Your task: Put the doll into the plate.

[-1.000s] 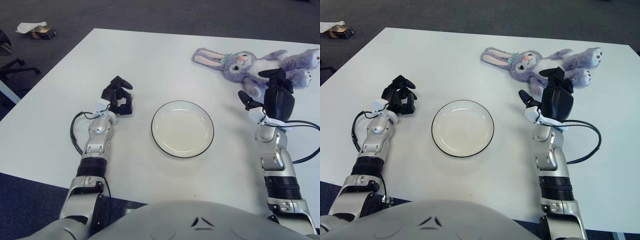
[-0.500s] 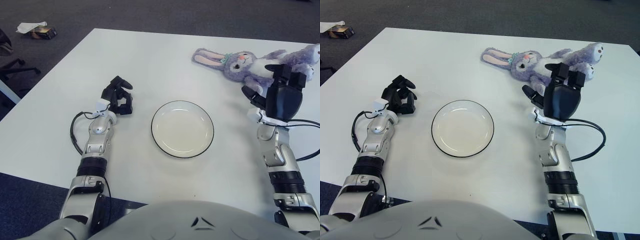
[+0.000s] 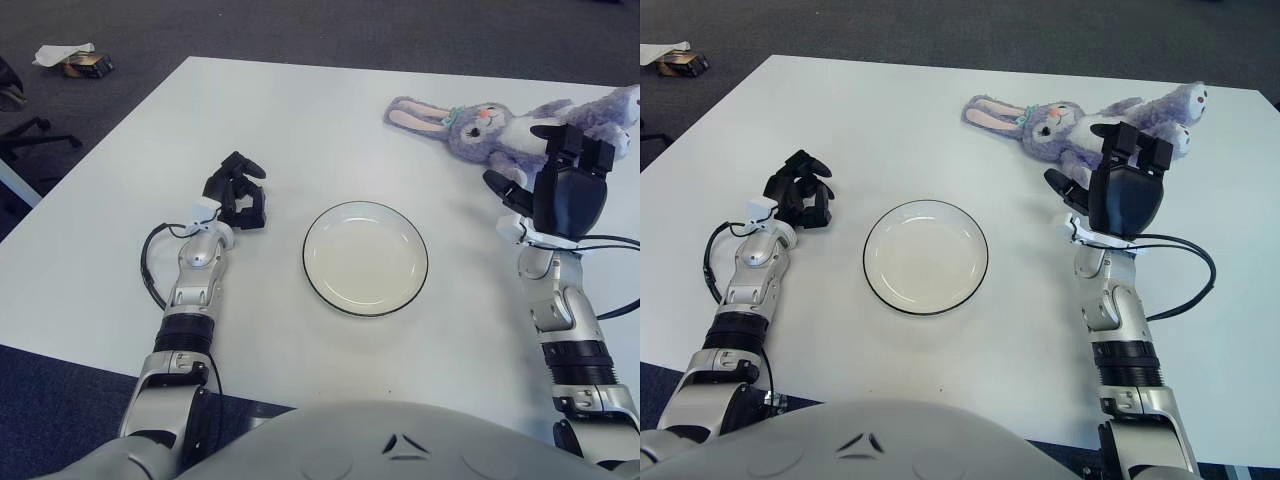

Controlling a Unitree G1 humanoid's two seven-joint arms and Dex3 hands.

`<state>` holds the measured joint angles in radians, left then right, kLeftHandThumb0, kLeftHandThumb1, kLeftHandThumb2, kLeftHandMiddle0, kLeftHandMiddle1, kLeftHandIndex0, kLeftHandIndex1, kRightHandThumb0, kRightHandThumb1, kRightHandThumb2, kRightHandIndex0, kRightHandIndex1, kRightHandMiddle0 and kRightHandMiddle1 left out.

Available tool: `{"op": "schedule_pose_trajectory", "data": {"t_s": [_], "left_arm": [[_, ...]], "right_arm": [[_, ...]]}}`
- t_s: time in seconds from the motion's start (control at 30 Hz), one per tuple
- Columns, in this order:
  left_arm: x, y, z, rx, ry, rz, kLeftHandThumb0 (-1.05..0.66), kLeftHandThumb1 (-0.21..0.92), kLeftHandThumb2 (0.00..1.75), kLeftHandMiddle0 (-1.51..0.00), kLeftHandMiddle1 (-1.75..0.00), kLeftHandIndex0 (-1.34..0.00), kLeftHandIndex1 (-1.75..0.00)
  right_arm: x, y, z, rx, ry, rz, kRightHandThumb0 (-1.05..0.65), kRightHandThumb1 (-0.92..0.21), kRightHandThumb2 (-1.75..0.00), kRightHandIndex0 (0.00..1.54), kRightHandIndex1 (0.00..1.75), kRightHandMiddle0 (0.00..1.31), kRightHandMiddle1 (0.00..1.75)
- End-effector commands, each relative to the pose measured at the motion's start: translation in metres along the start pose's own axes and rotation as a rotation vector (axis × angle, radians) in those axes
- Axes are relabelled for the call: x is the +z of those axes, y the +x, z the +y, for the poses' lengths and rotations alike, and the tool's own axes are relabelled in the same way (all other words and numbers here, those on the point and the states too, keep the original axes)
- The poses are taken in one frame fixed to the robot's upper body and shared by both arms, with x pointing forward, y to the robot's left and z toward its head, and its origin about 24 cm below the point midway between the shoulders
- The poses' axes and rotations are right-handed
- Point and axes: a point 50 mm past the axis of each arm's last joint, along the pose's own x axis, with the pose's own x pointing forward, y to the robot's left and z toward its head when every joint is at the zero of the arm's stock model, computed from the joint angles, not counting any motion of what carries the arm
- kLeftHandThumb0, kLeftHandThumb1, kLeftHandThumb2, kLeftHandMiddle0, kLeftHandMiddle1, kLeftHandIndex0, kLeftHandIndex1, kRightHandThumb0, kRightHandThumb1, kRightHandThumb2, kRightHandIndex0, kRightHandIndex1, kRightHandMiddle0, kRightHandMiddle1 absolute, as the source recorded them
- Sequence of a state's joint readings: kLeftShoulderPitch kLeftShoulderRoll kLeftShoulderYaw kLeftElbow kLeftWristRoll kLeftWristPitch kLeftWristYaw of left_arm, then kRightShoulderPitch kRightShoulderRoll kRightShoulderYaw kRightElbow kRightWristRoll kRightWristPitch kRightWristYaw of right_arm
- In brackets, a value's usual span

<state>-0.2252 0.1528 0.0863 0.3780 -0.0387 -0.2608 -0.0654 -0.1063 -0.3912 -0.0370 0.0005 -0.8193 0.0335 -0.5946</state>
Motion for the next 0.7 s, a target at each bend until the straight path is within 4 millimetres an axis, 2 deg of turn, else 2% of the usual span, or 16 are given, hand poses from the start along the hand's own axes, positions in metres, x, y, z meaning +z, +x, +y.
{"op": "schedule_pose_trajectory", "data": {"t_s": [0.0,0.47,0.67], "left_arm": [[-0.028,-0.017,-0.008,0.005,-0.025,0.124,-0.01,0.25,1.4,-0.55,-1.75,-0.53,-1.75],[-0.028,-0.017,-0.009,0.007,-0.026,0.125,-0.01,0.25,1.4,-0.55,-1.75,-0.53,-1.75],[-0.028,-0.017,-0.01,0.004,-0.025,0.122,-0.01,0.25,1.4,-0.55,-1.75,-0.54,-1.75]], "right_arm": [[0.006,0.008,-0.005,-0.021,0.001,-0.03,-0.88,-0.91,-0.46,0.0,0.73,0.0,1.07],[0.027,0.005,-0.007,0.013,0.066,-0.097,-0.87,-0.9,-0.48,0.0,0.85,0.0,1.13],[0.043,0.004,-0.01,0.053,0.131,-0.127,-0.86,-0.9,-0.48,0.0,0.87,0.0,1.13]]}}
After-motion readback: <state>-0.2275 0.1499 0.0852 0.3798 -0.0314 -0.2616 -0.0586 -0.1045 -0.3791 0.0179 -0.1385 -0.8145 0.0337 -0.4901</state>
